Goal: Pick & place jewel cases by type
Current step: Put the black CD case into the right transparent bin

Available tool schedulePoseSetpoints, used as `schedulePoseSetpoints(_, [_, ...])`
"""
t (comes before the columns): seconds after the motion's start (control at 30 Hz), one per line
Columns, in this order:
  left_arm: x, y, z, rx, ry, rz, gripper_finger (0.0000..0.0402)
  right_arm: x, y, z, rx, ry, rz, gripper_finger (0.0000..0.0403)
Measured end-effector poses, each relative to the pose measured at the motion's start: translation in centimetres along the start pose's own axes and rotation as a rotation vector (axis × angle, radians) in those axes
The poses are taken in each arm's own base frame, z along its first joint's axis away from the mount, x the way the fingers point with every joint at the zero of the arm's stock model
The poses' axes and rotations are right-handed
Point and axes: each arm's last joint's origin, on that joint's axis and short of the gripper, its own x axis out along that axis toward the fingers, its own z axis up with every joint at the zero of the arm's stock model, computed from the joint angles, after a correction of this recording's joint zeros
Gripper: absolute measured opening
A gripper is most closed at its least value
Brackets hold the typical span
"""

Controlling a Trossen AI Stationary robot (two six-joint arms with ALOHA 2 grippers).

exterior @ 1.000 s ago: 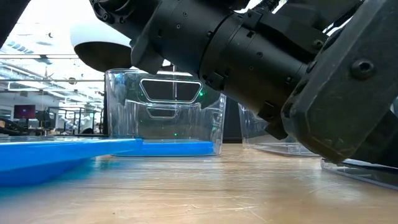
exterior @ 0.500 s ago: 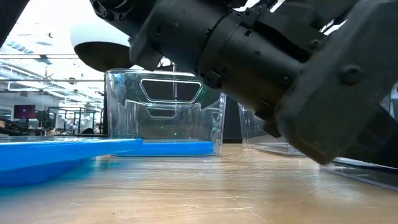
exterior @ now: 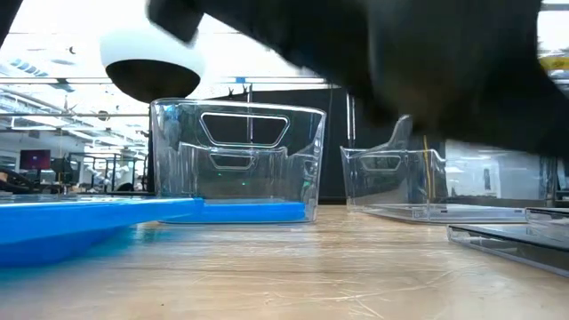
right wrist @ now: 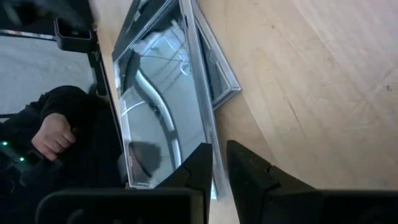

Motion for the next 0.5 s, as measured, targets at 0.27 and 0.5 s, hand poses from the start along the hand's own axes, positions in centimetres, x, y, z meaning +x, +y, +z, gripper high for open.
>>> schedulePoseSetpoints(0.27, [-0.1, -3.5, 1.5, 0.039, -0.026, -0.041, 0.0031, -0.1, 0.1, -0.1, 0.049, 0.042, 0.013, 0.0043])
schedulePoseSetpoints(0.5, [0.0, -3.1, 1.8, 0.038, -0.038, -0.036, 0.003, -1.1, -0.1, -1.3, 0.113, 0.172, -0.007, 0.0043])
